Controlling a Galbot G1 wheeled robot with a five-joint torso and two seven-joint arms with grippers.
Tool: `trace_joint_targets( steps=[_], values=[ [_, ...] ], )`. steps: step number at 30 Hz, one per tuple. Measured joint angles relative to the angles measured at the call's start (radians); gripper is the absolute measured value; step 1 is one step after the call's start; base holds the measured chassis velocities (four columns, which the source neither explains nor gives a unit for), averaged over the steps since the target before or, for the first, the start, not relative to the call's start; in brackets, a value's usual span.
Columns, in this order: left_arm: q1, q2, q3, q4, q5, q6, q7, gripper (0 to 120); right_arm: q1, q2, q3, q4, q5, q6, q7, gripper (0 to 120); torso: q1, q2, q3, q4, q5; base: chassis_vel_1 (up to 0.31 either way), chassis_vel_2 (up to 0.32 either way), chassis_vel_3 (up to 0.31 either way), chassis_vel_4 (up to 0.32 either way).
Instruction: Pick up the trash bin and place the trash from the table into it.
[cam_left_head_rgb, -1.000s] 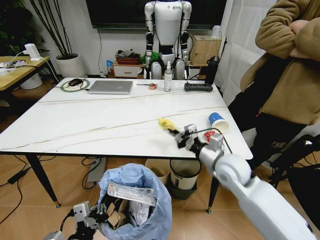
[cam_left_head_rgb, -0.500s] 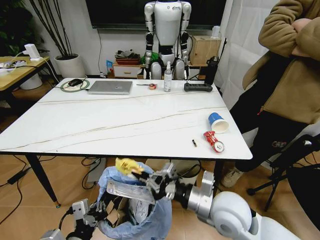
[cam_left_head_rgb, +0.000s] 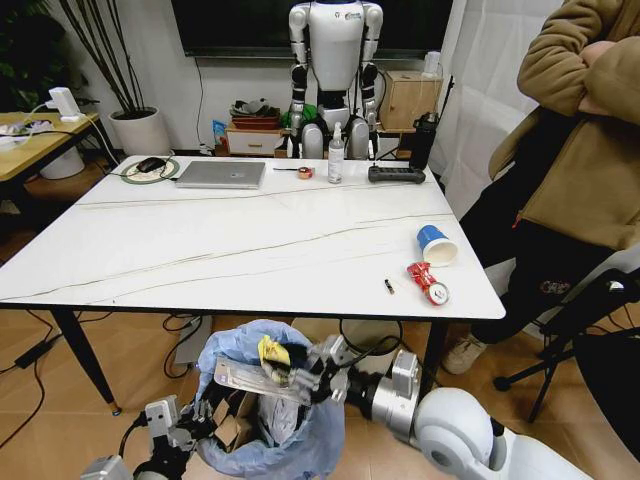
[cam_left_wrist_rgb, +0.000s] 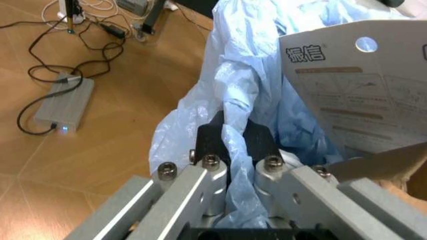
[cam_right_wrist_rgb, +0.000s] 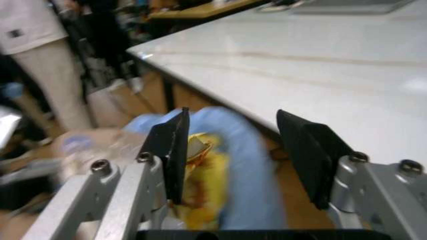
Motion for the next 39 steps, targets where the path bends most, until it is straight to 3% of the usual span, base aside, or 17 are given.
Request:
trace_joint_targets(
  steps=[6,13,22,32,39],
  values=[
    [-0.012,0.010,0.006,0.012,-0.012,0.001,-0.001,0,0.034,0.059,0.122,-0.043,-0.046,-0.065,0.148,72,0.000,0.000,0.000,0.0002,0.0000,0.000,0.000,0.000,0.000],
    [-0.022,0.027,0.006,0.022,-0.033,0.003,-0.003,0,-0.018,0.061,0.150,-0.045,-0.058,-0.072,0.161,98,0.000,0.000,0.000,-0.0001,0.0000,0.000,0.000,0.000,0.000],
    [-0.022,0.036,-0.005,0.018,-0.046,0.004,-0.007,0,0.019,0.081,0.153,-0.078,-0.083,-0.090,0.240,100,0.000,0.000,0.000,0.0002,0.0000,0.000,0.000,0.000,0.000],
    [-0.025,0.032,-0.003,0.021,-0.044,0.004,-0.007,0,0.039,0.065,0.170,-0.122,-0.122,-0.244,0.326,100,0.000,0.000,0.000,0.0000,0.0001,0.000,0.000,0.000,0.000],
    [-0.025,0.025,-0.001,0.025,-0.042,0.004,-0.007,0,0.053,0.066,0.190,-0.177,-0.102,-0.272,0.336,88,0.000,0.000,0.000,0.0000,0.0000,0.000,0.000,0.000,0.000]
  ],
)
